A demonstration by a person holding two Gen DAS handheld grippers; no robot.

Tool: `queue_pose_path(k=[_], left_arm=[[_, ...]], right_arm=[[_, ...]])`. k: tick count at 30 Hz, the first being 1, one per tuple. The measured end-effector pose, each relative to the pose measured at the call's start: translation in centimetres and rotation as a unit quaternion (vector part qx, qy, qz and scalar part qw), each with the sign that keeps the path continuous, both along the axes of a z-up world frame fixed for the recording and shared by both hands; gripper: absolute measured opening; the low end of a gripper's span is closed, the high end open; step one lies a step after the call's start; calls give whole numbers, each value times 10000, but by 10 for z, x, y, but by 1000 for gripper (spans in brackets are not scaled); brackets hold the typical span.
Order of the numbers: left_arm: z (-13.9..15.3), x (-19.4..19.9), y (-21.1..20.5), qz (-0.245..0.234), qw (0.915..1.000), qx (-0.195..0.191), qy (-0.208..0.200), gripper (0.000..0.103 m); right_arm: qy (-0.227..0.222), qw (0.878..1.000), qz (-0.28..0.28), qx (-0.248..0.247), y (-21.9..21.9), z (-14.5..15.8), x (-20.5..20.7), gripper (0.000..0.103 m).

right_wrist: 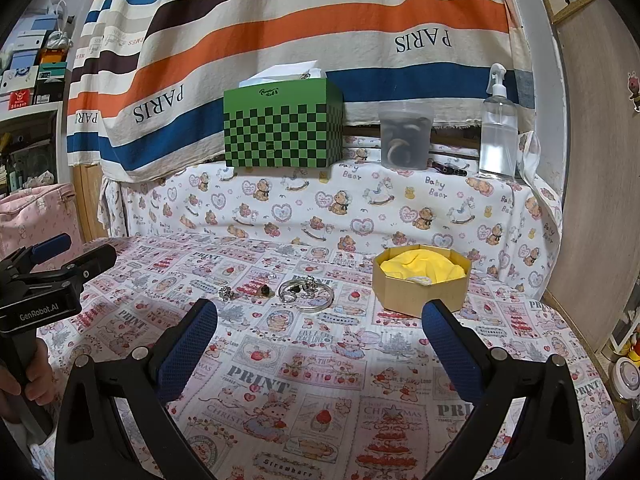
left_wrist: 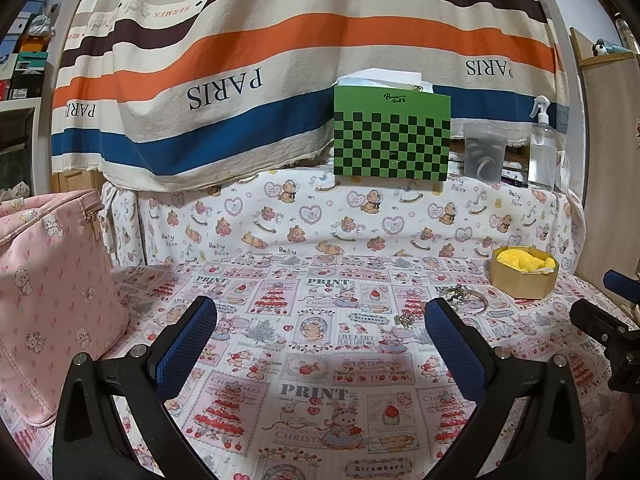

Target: Organize jewelry

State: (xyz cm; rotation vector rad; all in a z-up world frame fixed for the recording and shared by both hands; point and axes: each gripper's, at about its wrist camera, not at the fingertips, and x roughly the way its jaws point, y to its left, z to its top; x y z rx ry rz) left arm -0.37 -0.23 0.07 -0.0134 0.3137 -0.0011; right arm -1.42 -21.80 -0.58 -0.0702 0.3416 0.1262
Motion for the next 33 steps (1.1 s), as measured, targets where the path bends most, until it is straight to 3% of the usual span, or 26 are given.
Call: queue_pose_path(k=[33], left_arm=[[-1, 2, 11, 1, 10000, 14, -1, 103]], right_arm=[[-1, 10000, -22, -7, 1, -1, 1, 103]])
